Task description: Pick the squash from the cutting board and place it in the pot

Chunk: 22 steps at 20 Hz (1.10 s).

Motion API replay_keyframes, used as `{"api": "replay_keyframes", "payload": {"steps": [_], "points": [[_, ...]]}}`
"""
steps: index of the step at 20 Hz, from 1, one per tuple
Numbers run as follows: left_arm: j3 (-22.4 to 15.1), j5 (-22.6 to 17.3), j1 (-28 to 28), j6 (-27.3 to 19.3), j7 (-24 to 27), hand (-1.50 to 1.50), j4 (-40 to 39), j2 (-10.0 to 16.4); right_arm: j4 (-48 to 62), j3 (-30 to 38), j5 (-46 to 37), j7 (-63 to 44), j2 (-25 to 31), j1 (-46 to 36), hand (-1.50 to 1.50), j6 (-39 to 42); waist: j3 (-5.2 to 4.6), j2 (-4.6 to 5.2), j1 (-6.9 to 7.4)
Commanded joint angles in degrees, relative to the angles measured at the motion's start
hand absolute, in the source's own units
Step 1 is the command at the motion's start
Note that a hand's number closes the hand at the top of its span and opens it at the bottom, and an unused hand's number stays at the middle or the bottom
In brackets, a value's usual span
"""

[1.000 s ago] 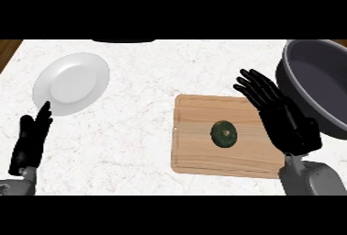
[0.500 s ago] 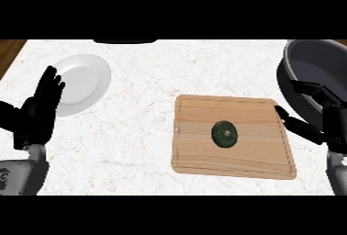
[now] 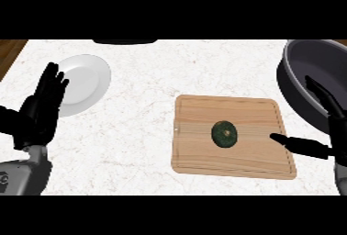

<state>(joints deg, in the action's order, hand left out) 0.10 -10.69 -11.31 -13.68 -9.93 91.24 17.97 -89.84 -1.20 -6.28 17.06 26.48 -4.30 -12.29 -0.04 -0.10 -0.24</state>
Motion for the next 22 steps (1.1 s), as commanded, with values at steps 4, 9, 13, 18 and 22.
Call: {"api": "replay_keyframes", "payload": {"steps": [4, 9, 13, 18, 22], "points": [[0.94, -0.10, -0.93, 0.05, -2.20, 0.00, 1.10, 0.91, -8.54, -7.99, -4.76, -22.33, 10.08, -2.35, -1.50, 13.00, -0.22, -0.16, 0.45], [1.89, -1.16, -2.57, 1.75, -1.71, 0.00, -0.67, 1.22, -9.07, -15.89, -9.94, -37.12, 10.22, -10.40, -1.50, 19.85, -0.16, 0.19, 1.26], [0.36, 0.23, -0.06, 1.15, -0.31, 0.00, 0.09, -0.81, -9.67, -20.98, -10.82, -47.68, 5.91, -13.96, -1.50, 25.01, -0.07, 0.12, 1.09], [0.00, 2.67, 1.83, -0.34, -2.49, 0.00, 4.60, -2.02, -9.42, -20.38, -12.22, -51.87, 1.15, -14.06, -1.50, 28.75, 0.03, 0.04, 0.54], [2.40, 2.45, 0.57, 2.01, -1.66, 0.00, 1.98, -2.00, -8.98, -22.28, -18.28, -50.73, -4.30, -11.15, -1.50, 27.32, 0.03, 0.07, 0.28]]}}
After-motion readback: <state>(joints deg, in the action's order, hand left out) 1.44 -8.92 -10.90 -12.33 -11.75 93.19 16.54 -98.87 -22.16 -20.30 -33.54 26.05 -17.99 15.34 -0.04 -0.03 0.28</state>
